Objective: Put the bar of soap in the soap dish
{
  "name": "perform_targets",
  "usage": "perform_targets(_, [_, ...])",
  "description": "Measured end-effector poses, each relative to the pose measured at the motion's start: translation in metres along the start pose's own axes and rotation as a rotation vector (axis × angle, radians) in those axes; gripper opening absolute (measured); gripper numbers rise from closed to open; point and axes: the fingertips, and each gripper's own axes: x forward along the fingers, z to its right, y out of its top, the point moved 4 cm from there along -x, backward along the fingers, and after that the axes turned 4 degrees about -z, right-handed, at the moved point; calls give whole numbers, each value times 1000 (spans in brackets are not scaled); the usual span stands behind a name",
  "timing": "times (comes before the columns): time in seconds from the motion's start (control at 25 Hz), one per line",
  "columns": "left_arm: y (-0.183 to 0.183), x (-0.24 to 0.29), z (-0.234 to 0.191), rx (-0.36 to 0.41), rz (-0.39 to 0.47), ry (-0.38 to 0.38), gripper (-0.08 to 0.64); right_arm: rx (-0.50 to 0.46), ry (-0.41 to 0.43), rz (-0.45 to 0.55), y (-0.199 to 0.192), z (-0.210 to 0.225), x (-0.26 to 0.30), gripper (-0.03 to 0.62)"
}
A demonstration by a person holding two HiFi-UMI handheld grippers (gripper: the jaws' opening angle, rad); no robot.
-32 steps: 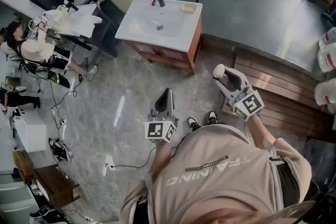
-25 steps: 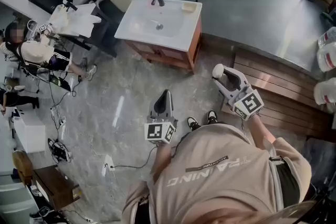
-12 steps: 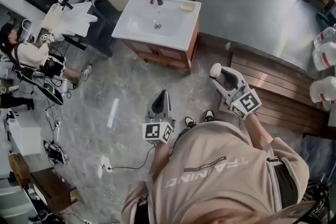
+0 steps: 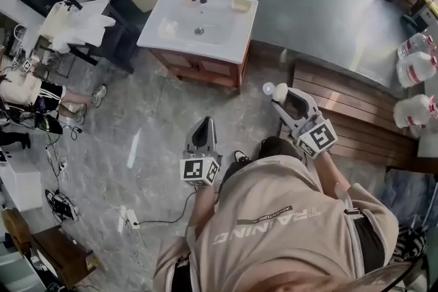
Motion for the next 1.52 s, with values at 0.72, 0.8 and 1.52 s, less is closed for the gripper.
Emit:
perform_targets(0.72, [49, 99, -15, 58, 30, -6, 11, 28, 115, 13, -8, 64, 79, 176])
perform_targets(0.8, [60, 118, -15, 76, 34, -6, 11, 31, 132, 29, -7, 83, 92, 176])
perform_targets(1.52, [63, 190, -55, 3, -16, 57, 11, 39, 216, 20, -23, 152, 174, 176])
